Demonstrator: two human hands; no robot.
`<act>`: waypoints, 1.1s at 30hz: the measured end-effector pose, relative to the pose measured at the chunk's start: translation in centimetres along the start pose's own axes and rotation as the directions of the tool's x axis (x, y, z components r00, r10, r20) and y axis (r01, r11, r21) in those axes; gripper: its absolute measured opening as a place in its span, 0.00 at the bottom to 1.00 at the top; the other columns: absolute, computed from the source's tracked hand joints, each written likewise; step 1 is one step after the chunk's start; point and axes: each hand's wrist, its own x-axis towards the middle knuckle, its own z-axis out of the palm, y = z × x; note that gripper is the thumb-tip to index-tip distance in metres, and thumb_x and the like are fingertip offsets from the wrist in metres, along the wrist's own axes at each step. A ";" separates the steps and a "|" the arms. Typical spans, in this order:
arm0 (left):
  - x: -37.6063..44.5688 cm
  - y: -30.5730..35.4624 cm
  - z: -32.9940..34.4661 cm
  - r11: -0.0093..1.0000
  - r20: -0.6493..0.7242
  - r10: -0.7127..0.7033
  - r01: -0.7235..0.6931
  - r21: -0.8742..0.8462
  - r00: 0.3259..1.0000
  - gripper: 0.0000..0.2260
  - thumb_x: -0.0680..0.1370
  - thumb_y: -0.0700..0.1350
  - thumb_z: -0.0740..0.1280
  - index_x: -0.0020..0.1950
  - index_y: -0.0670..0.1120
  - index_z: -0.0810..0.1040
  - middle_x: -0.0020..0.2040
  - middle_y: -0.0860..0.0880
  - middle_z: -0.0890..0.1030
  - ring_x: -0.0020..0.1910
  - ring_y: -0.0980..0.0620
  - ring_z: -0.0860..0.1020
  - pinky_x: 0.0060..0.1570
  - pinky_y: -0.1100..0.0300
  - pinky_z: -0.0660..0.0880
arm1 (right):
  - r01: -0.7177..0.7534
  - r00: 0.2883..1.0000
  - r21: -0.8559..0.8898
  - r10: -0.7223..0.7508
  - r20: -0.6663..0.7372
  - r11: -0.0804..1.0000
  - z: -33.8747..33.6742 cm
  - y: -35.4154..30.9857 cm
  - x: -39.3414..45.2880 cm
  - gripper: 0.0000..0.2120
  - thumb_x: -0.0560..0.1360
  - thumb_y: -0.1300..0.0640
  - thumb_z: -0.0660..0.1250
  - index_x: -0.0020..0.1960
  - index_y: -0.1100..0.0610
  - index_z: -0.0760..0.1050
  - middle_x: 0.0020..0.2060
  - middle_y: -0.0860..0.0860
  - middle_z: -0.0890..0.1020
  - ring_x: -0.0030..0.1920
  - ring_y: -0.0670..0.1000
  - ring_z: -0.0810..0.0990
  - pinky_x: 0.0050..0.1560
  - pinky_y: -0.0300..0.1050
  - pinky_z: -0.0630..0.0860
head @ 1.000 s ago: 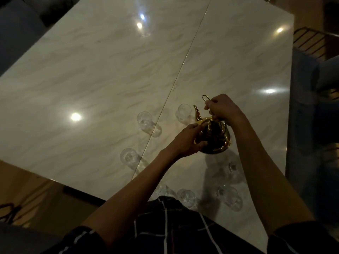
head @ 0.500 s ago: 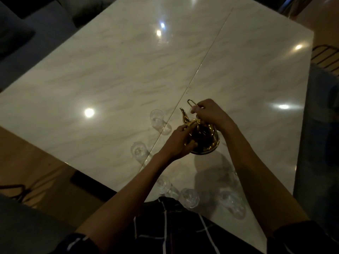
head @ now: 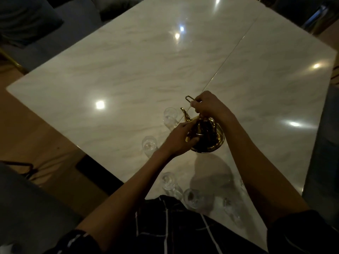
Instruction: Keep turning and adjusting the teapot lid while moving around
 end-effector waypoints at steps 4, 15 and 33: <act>-0.1 0.5 -0.2 1.000 0.007 0.004 -0.004 -0.005 1.000 0.31 0.77 0.46 0.69 0.78 0.49 0.61 0.68 0.42 0.74 0.66 0.46 0.71 0.58 0.59 0.67 | -0.012 1.000 -0.032 0.011 -0.011 0.999 0.0 -0.5 0.3 0.14 0.78 0.56 0.64 0.51 0.67 0.81 0.42 0.62 0.85 0.36 0.57 0.83 0.48 0.56 0.82; -0.2 1.1 -0.2 1.000 0.026 0.008 -0.008 -0.003 1.000 0.33 0.77 0.47 0.69 0.79 0.49 0.58 0.70 0.43 0.73 0.68 0.45 0.71 0.60 0.57 0.68 | -0.024 1.000 -0.048 0.023 -0.011 0.999 -0.6 -0.9 0.2 0.14 0.78 0.57 0.65 0.51 0.67 0.81 0.43 0.63 0.84 0.39 0.58 0.84 0.50 0.57 0.82; -0.5 2.1 -0.4 1.000 -0.006 0.022 -0.022 -0.005 1.000 0.33 0.78 0.48 0.69 0.79 0.49 0.58 0.70 0.43 0.72 0.68 0.46 0.70 0.59 0.58 0.68 | -0.010 1.000 -0.087 0.011 0.011 0.996 -1.8 -1.5 0.0 0.13 0.79 0.57 0.65 0.53 0.67 0.81 0.40 0.58 0.83 0.32 0.52 0.80 0.38 0.44 0.79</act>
